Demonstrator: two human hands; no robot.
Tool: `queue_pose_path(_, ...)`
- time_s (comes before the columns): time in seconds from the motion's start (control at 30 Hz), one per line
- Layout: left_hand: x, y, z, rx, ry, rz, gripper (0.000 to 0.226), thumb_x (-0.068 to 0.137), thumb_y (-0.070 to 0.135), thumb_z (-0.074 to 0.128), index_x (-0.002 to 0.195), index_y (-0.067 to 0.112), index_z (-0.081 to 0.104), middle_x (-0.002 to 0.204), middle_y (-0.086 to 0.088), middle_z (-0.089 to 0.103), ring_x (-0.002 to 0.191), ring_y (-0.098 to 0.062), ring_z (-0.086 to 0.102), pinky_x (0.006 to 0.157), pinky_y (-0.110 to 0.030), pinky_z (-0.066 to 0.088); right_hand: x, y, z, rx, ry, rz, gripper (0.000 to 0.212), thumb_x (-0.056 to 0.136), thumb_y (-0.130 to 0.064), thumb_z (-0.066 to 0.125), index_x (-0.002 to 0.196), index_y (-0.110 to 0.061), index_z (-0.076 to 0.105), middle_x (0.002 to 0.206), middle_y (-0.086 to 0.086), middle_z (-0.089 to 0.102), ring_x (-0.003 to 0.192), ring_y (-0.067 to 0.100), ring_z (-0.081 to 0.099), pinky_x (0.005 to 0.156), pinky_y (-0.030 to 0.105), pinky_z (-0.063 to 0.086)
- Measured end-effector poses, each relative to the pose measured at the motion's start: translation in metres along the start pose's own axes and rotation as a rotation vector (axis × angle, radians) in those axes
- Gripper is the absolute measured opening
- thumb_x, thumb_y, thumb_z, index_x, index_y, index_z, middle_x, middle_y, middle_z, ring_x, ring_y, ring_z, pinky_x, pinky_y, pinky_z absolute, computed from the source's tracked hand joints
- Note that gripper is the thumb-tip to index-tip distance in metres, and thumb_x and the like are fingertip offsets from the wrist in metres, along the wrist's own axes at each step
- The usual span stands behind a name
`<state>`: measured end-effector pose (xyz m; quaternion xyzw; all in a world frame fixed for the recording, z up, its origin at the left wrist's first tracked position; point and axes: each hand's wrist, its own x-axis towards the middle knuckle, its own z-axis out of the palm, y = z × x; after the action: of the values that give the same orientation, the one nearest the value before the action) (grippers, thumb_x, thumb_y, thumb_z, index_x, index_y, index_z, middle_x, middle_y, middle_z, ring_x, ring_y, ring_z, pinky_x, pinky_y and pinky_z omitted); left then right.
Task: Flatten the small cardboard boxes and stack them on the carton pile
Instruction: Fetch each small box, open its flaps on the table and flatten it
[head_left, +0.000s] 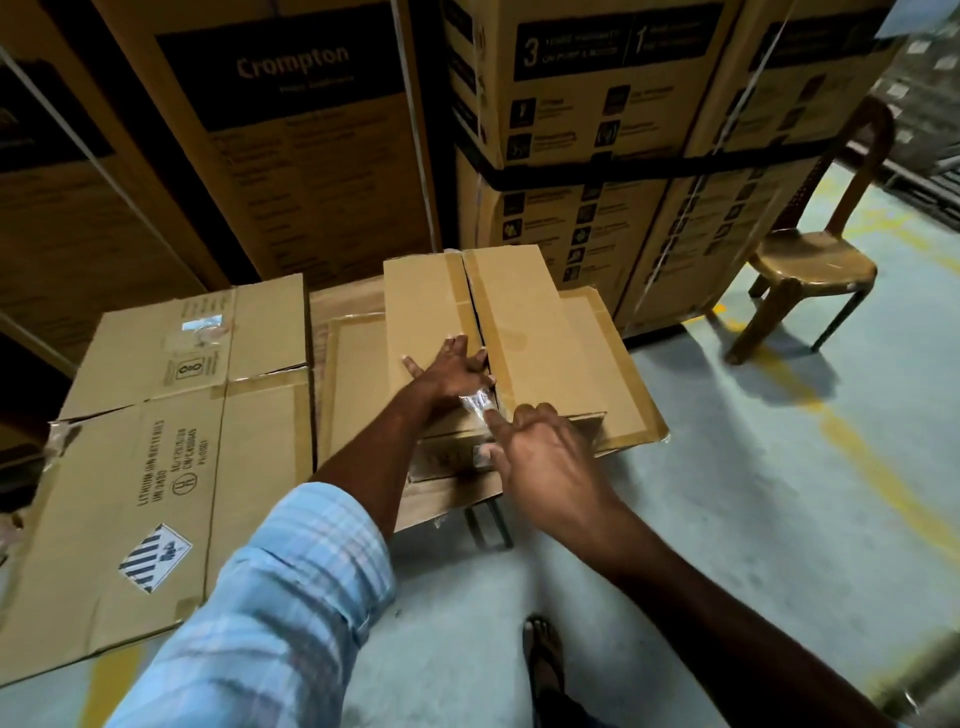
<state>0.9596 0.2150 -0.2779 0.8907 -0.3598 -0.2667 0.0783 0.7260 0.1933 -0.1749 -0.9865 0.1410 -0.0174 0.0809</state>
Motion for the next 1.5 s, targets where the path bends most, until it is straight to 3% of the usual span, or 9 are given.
queue_pose_path(0.3,0.004,-0.015,0.005,0.015,-0.007,0.065,0.083,0.095,0.071,0.047,0.163,0.037,0.015,0.171,0.001,-0.019,0.156,-0.023,-0.024,0.106,-0.081,-0.019,0.014,0.004,-0.032,0.225,0.348,-0.079,0.030,0.096,-0.022,0.064,0.125,-0.022,0.072,0.113,0.003,0.058,0.107,0.018,0.049,0.084,0.029,0.041)
queue_pose_path(0.43,0.004,-0.017,0.012,-0.175,0.044,0.116,0.127,0.058,0.107,0.030,0.162,0.036,0.022,0.173,0.005,-0.007,0.159,-0.024,-0.010,0.119,-0.072,-0.009,0.010,-0.004,-0.087,0.489,0.681,-0.233,0.021,0.094,-0.025,0.071,0.112,-0.016,0.078,0.098,0.000,0.067,0.094,0.015,0.056,0.075,0.023,0.045)
queue_pose_path(0.5,0.001,-0.013,0.015,-0.180,0.095,0.079,0.096,0.078,0.088,0.045,0.161,0.045,0.021,0.172,0.011,-0.007,0.158,-0.019,-0.014,0.111,-0.072,-0.025,0.029,0.004,-0.095,0.573,0.748,-0.199,0.016,0.096,-0.025,0.070,0.107,-0.018,0.078,0.096,-0.004,0.070,0.090,0.012,0.058,0.075,0.023,0.047)
queue_pose_path(0.73,-0.009,-0.005,0.019,-0.209,0.121,-0.030,0.079,0.093,0.061,0.050,0.163,0.039,0.020,0.171,-0.002,-0.018,0.154,-0.024,-0.029,0.109,-0.069,-0.031,0.136,0.066,0.056,0.364,-0.016,0.400,0.077,0.086,-0.047,0.072,0.151,-0.025,0.038,0.154,0.013,0.041,0.143,0.033,0.035,0.114,0.050,0.034)
queue_pose_path(0.87,-0.002,-0.006,0.015,-0.268,0.151,-0.132,0.085,0.095,0.058,0.052,0.164,0.036,0.008,0.169,-0.010,-0.024,0.152,-0.030,-0.032,0.112,-0.069,-0.026,0.139,0.064,0.090,0.327,-0.104,0.429,0.109,0.077,-0.066,0.068,0.160,-0.026,0.009,0.169,0.020,-0.002,0.156,0.038,-0.004,0.122,0.061,0.001)
queue_pose_path(1.0,0.006,-0.001,0.013,-0.323,0.232,-0.246,0.088,0.091,0.059,0.055,0.165,0.033,0.014,0.170,-0.010,-0.020,0.154,-0.031,-0.029,0.113,-0.069,-0.023,0.142,0.056,0.088,0.282,-0.218,0.419,0.126,0.069,-0.060,0.079,0.159,-0.029,-0.003,0.167,0.024,-0.010,0.154,0.044,-0.010,0.118,0.068,0.001)
queue_pose_path(1.17,0.011,0.012,0.016,-0.324,0.296,-0.441,0.117,0.075,0.082,0.057,0.165,0.029,0.004,0.167,-0.018,-0.026,0.150,-0.037,-0.034,0.108,-0.076,-0.022,0.144,0.051,0.063,0.223,-0.155,0.446,0.084,0.077,-0.038,0.080,0.143,-0.020,0.031,0.141,0.019,0.047,0.132,0.040,0.044,0.102,0.053,0.046)
queue_pose_path(1.33,0.014,0.019,0.013,-0.414,0.282,-0.555,0.153,0.052,0.087,0.074,0.162,0.030,-0.015,0.160,-0.029,-0.034,0.148,-0.043,-0.036,0.108,-0.081,-0.005,0.132,0.058,0.025,0.211,0.046,0.404,0.043,0.091,-0.017,0.069,0.131,-0.007,0.054,0.119,0.014,0.063,0.112,0.032,0.061,0.088,0.037,0.052)
queue_pose_path(1.5,0.003,0.025,-0.020,-0.592,0.357,-0.484,0.131,0.060,0.091,0.058,0.164,0.028,0.011,0.170,-0.023,0.003,0.156,-0.043,0.001,0.113,-0.077,0.011,0.131,0.087,-0.015,0.177,0.237,0.443,0.021,0.092,0.003,0.058,0.108,0.003,0.072,0.101,0.020,0.072,0.093,0.034,0.071,0.082,0.039,0.061)
